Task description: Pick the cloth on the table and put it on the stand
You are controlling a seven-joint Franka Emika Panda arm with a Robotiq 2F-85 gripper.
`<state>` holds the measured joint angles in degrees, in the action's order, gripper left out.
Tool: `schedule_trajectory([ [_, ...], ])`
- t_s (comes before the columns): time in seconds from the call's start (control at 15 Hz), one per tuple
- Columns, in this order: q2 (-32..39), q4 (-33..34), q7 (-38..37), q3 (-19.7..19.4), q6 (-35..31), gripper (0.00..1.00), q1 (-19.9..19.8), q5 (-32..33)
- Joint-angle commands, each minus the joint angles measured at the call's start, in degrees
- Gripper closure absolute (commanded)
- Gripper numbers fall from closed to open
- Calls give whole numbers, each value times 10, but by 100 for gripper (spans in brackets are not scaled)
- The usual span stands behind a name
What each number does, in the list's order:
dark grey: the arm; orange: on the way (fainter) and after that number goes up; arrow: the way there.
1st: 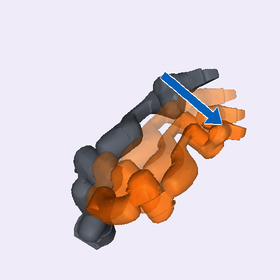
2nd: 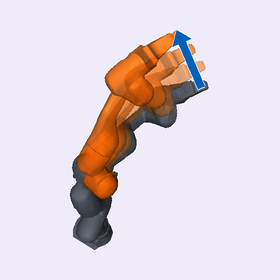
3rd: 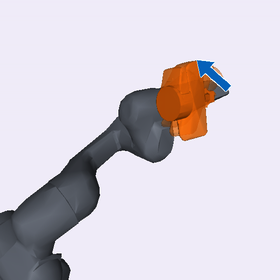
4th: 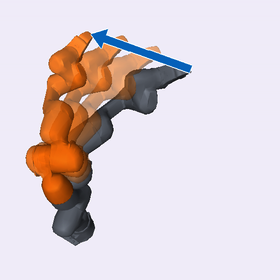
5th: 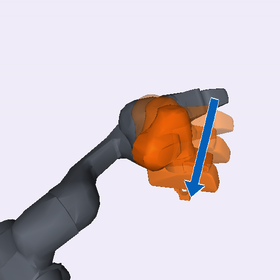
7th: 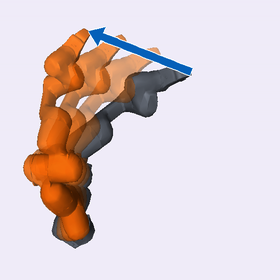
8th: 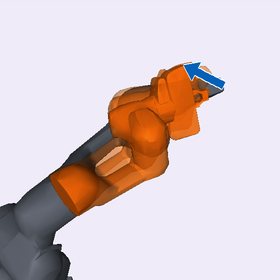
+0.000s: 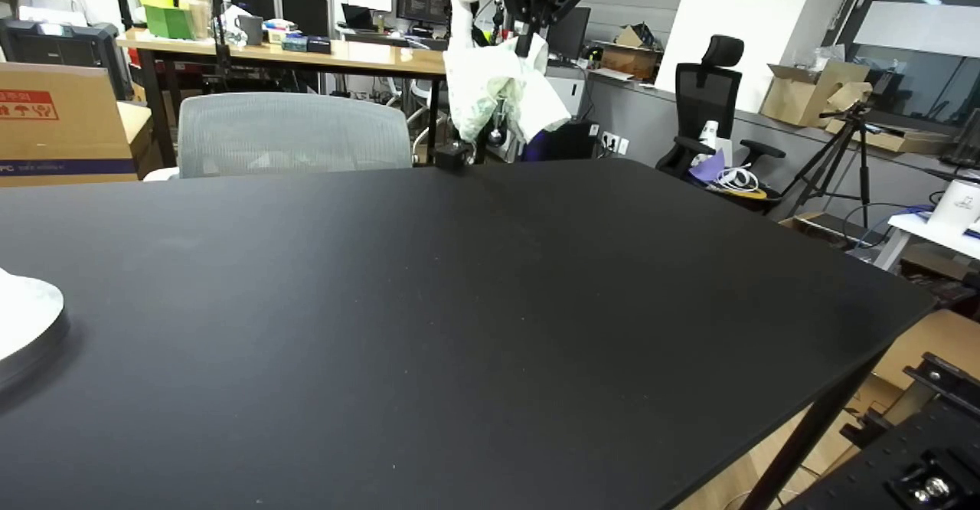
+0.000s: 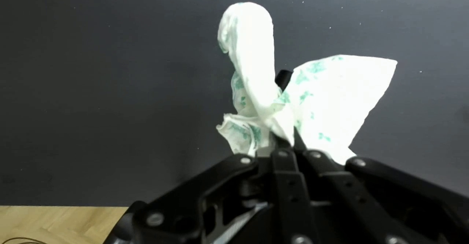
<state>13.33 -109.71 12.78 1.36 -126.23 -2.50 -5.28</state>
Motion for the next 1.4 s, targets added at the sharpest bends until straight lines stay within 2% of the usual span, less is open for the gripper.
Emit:
schedule_trajectory([
  [0.0,-6,-21,-8,-5,2,99,-1,-2],
  [0.47,11,-23,-2,-2,16,99,-3,-21],
  [0.53,12,-22,-4,-2,22,89,-3,-23],
  [0.6,12,-20,-2,-1,31,72,-4,-26],
  [1.2,-14,-10,-11,-5,54,11,1,-9],
  [1.33,-26,-8,-10,-5,63,2,4,-3],
])
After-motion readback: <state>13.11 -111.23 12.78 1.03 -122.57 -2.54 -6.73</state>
